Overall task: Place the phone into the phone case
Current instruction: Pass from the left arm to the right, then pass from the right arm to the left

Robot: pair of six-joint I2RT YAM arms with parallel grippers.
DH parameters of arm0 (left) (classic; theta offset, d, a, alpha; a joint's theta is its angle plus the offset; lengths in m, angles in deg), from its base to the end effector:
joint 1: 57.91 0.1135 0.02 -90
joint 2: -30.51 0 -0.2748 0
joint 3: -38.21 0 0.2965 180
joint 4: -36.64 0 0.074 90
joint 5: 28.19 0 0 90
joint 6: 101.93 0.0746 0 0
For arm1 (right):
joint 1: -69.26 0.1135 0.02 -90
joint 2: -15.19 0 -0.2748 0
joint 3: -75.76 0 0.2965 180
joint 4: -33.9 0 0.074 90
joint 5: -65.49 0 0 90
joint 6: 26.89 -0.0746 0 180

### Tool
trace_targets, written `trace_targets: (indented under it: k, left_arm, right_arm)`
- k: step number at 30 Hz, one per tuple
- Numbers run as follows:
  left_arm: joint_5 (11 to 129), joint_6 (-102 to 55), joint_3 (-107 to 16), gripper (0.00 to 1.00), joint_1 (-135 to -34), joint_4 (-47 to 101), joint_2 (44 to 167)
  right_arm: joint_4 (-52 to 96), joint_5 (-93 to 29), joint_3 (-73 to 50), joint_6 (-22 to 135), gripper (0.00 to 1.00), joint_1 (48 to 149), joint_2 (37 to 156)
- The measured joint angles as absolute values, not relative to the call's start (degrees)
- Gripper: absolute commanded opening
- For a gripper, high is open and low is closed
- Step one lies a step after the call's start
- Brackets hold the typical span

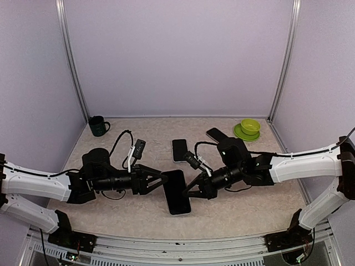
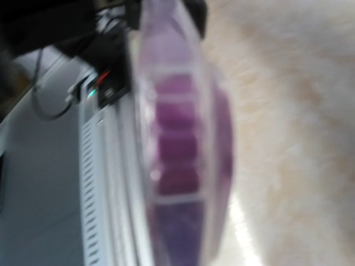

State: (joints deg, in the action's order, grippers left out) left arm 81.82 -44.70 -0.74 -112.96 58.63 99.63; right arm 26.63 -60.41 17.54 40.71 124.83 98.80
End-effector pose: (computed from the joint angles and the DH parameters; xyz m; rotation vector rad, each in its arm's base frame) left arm 0.1630 -0.2778 0.2007 0.6542 1.8140 -1.3879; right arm 0.1734 0.3303 0.1869 -1.0710 2.1358 1.4018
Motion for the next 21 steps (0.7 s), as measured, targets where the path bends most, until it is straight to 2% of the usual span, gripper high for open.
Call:
trace_targets:
  k: [4,13,21]
  left_arm:
    - [77.27,-46.01,-0.74,0.76,-112.96,58.26,99.28]
    - [67.52,-49.71,-0.74,0.77,-114.62,57.52,99.96]
    - [64.03,-54.23,1.40,0.77,-116.33,63.29,103.21]
  right_arm:
    - [27.50,-55.27,17.54,37.65,0.00,124.55,98.78]
    - [31.85,-41.96,19.11,28.30,0.00,124.42,96.07]
    - [42.13,-34.38,26.74,22.16,0.00,124.31,89.49]
